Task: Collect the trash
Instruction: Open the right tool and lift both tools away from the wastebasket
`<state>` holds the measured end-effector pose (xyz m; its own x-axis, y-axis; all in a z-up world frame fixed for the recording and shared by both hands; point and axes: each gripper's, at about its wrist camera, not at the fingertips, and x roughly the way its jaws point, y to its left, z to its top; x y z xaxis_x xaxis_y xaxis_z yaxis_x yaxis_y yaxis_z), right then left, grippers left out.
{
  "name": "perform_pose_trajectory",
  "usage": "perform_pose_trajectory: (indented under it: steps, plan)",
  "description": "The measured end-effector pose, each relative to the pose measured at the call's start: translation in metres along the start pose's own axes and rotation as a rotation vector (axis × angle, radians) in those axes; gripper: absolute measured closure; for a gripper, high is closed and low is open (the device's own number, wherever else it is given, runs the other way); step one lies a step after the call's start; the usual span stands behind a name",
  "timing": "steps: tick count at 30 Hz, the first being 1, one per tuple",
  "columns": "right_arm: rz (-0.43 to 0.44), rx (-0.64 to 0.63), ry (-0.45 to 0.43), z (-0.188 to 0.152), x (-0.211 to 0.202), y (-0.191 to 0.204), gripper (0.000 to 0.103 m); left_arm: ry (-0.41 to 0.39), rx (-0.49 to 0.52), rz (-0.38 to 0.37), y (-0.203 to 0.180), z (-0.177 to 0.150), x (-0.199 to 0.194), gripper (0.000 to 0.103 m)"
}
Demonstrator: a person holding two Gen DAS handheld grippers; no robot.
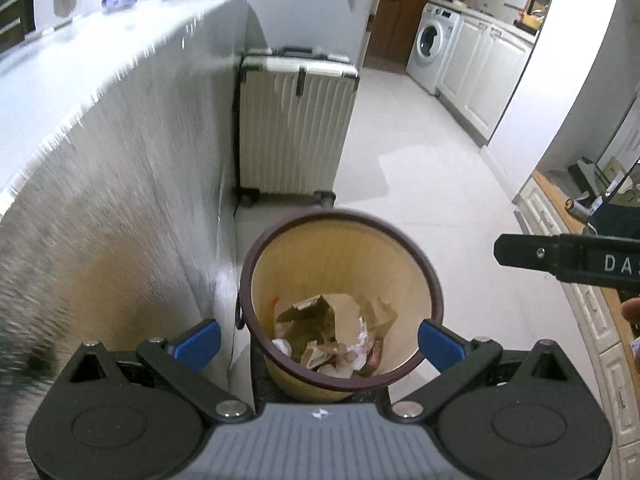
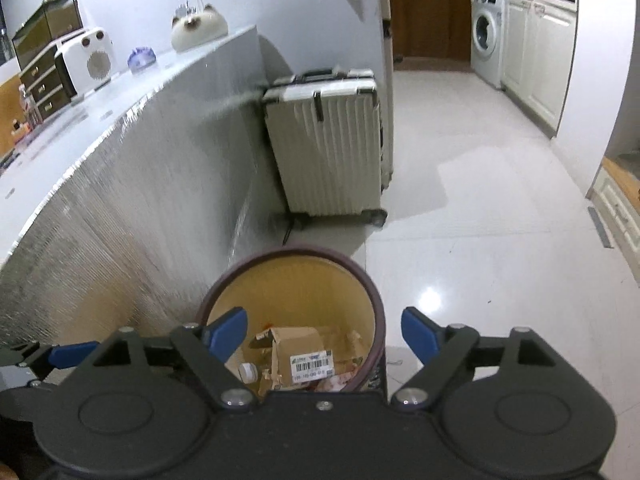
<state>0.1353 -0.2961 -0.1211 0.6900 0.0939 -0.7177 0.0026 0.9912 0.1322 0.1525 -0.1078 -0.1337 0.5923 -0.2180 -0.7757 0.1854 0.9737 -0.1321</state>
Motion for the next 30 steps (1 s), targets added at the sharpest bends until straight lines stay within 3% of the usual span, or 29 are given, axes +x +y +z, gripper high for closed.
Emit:
perform_pose_trajectory:
  steps: [12,16,21,30]
  plan:
    - [0.013,0.018,-0.112,0.001,-0.072,0.012,0.012,-0.117,0.024,0.012,0.007,0.012,-0.078,0.000]
    - [0.022,0.027,-0.155,0.001,-0.094,0.020,0.003,-0.154,0.024,0.027,0.016,0.013,-0.103,0.000]
    - [0.013,0.029,-0.182,-0.001,-0.114,0.029,0.000,-0.167,0.029,0.067,0.027,0.010,-0.127,0.000]
    - [-0.002,0.031,-0.215,-0.014,-0.143,0.042,0.000,-0.171,0.002,0.074,0.050,0.002,-0.157,0.000]
